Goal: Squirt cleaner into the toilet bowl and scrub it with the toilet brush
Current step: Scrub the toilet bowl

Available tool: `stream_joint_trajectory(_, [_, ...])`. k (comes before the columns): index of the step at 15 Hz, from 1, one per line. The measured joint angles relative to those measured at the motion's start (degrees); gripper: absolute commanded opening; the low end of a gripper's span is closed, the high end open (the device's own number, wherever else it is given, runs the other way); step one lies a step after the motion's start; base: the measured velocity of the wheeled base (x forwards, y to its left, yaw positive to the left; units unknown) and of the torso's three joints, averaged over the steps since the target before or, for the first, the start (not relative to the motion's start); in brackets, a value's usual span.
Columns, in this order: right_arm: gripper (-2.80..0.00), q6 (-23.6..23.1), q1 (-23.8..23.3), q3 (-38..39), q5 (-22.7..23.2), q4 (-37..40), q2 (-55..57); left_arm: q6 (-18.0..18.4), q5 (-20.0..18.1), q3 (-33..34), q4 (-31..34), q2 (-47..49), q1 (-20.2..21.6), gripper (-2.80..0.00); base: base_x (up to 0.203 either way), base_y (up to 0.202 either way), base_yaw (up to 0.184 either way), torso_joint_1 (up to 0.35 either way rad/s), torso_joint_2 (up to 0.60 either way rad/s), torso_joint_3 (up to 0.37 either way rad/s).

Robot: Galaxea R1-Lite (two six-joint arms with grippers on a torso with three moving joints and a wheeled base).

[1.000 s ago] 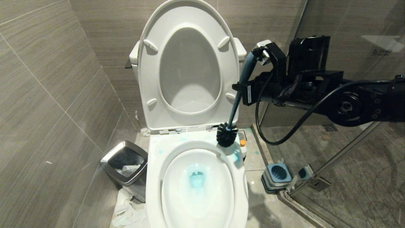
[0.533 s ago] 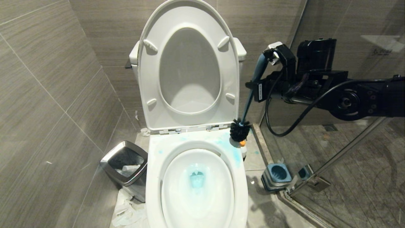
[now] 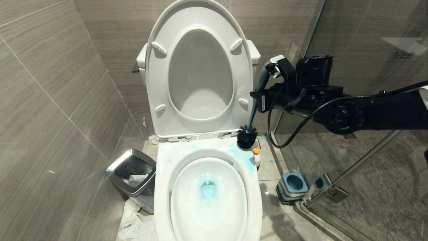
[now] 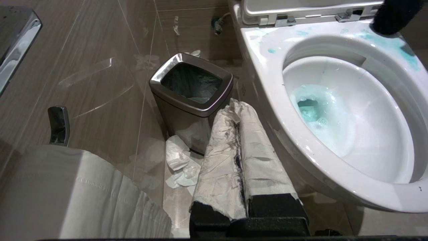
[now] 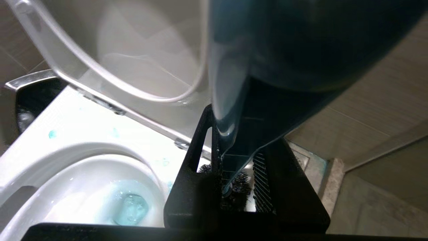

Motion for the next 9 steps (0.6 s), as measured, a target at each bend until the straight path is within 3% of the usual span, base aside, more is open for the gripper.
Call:
stream_joint_trajectory(5, [-2.8, 0.44, 5.11, 0.9, 0.0, 0.05, 1.21, 0.0, 0.0, 0.0, 0.02, 0.0, 0.0, -2.8, 0.0, 0.0, 0.0, 0.0, 0.0, 0.0])
stream_joint_trajectory(9, [-2.8, 2.65, 12.12, 2.07, -0.22, 1.04, 1.48, 0.0, 0.0, 0.0, 0.02, 0.0, 0.01, -2.8, 0.0, 0.0, 0.0, 0.0, 0.0, 0.0])
